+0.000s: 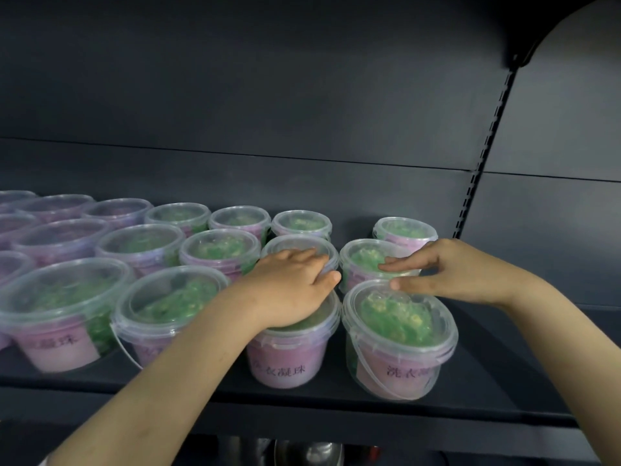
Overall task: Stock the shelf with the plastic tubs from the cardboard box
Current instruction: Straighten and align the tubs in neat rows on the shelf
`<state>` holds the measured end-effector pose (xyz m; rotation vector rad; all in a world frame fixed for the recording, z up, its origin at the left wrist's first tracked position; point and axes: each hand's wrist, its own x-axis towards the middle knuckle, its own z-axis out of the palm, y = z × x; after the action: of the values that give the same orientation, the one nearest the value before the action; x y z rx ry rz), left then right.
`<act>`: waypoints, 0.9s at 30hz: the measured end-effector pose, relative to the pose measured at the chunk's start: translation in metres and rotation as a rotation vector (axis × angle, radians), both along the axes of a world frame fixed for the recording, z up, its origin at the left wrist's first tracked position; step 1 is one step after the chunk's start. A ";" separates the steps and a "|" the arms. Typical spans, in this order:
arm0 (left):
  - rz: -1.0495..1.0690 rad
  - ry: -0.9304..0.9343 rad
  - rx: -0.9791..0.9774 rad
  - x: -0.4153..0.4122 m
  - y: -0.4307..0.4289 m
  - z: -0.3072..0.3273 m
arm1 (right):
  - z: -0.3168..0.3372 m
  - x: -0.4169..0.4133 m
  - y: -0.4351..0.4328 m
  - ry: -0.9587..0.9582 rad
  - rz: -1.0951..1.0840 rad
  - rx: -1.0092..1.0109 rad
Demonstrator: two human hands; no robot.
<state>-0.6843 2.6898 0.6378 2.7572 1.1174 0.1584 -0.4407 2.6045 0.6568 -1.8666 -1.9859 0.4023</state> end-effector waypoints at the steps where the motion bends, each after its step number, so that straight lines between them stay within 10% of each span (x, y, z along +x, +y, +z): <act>1: 0.000 0.001 -0.001 0.000 0.000 0.000 | 0.000 0.000 0.000 0.007 -0.005 0.000; 27: -0.021 -0.022 0.021 -0.001 0.002 -0.003 | 0.002 -0.030 -0.055 -0.103 0.176 -0.053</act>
<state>-0.6849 2.6919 0.6349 2.7780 1.0866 0.1980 -0.4708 2.5495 0.6584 -1.7824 -2.2381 0.4199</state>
